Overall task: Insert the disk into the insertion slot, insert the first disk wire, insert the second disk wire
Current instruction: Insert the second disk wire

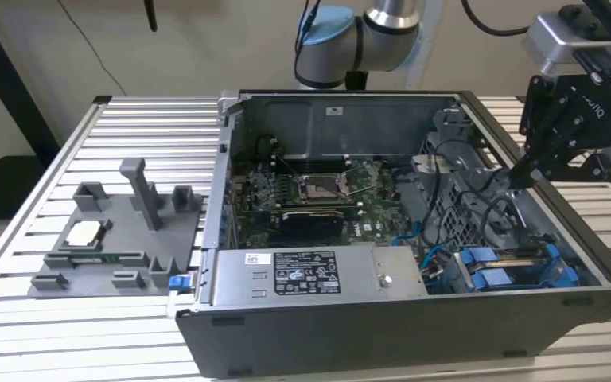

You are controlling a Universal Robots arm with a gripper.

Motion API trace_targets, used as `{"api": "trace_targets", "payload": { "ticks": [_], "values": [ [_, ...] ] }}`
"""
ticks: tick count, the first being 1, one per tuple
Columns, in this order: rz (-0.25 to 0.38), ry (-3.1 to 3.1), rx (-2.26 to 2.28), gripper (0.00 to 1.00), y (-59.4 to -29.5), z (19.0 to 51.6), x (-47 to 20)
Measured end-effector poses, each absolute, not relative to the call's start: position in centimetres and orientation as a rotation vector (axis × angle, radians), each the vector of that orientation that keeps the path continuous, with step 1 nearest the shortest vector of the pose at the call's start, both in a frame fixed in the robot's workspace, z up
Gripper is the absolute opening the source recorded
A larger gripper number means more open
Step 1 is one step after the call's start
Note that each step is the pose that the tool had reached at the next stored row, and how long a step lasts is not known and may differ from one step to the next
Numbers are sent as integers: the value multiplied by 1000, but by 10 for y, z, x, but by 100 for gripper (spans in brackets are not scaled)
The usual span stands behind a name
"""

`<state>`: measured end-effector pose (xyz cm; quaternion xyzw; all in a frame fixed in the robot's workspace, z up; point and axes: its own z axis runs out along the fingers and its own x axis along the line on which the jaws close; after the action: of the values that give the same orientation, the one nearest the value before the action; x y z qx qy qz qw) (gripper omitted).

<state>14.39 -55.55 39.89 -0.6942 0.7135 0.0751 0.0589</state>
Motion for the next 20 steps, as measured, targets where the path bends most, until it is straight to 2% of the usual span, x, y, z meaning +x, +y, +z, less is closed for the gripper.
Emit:
{"api": "trace_targets", "payload": {
  "ticks": [11, 20],
  "values": [
    [197, 2174, -2116, 16, -556, 399, 133],
    [112, 2217, -2156, 16, -556, 397, 130]
  ]
}}
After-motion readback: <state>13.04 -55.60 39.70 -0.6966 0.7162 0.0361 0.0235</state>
